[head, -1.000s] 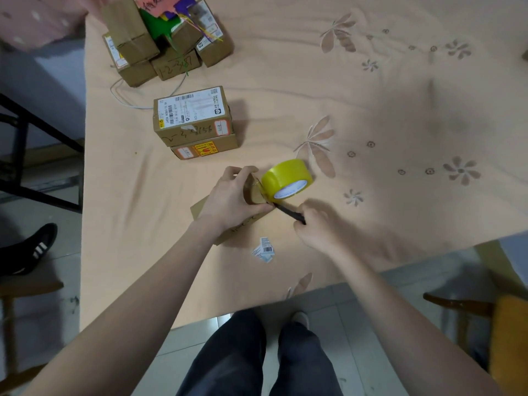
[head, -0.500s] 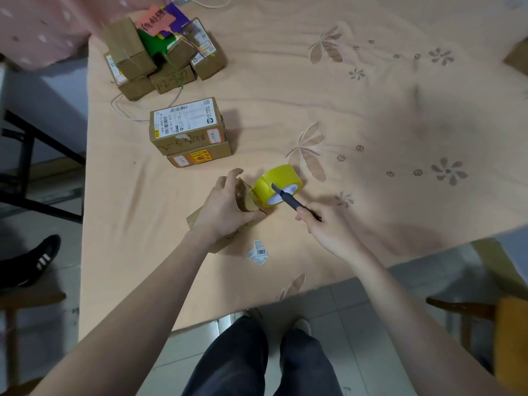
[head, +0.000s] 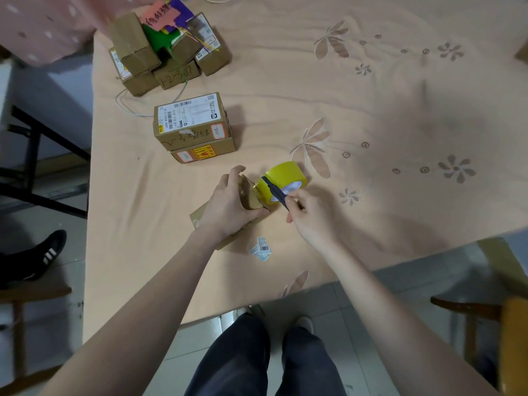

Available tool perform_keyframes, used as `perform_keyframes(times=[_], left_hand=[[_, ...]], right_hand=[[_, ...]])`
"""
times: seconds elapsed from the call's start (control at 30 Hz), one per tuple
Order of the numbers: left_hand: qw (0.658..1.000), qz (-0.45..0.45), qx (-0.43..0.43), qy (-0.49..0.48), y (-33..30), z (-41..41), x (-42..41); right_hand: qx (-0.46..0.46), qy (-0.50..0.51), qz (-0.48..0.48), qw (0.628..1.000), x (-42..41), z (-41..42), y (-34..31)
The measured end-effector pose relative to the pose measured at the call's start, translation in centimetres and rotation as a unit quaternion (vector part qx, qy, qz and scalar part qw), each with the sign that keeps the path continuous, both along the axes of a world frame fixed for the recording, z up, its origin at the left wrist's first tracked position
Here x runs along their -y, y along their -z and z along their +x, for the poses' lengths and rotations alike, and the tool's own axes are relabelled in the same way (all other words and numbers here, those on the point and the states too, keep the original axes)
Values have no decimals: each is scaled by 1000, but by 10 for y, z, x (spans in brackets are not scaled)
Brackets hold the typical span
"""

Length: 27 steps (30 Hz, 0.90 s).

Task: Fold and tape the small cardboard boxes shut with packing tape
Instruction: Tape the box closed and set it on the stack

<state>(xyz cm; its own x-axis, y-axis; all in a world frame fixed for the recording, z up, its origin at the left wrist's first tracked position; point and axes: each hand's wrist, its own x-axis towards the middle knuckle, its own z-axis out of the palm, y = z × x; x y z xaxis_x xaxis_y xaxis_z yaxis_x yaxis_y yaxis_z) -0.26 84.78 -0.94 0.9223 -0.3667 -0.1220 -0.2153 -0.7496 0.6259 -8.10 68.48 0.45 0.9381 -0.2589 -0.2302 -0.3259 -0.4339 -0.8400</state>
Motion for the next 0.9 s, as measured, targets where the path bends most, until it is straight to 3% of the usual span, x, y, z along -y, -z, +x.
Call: perform_keyframes(times=[0.23, 0.43, 0.9], left_hand=[[1000, -6, 11, -10, 3, -2, 0], [999, -35, 13, -13, 11, -4, -2], [1000, -26, 8, -9, 13, -3, -2]], right_hand=[[39, -10, -126, 991, -24, 8, 3], [-2, -55, -211, 976, -34, 15, 0], [-51, -127, -270, 953, -23, 2, -16]])
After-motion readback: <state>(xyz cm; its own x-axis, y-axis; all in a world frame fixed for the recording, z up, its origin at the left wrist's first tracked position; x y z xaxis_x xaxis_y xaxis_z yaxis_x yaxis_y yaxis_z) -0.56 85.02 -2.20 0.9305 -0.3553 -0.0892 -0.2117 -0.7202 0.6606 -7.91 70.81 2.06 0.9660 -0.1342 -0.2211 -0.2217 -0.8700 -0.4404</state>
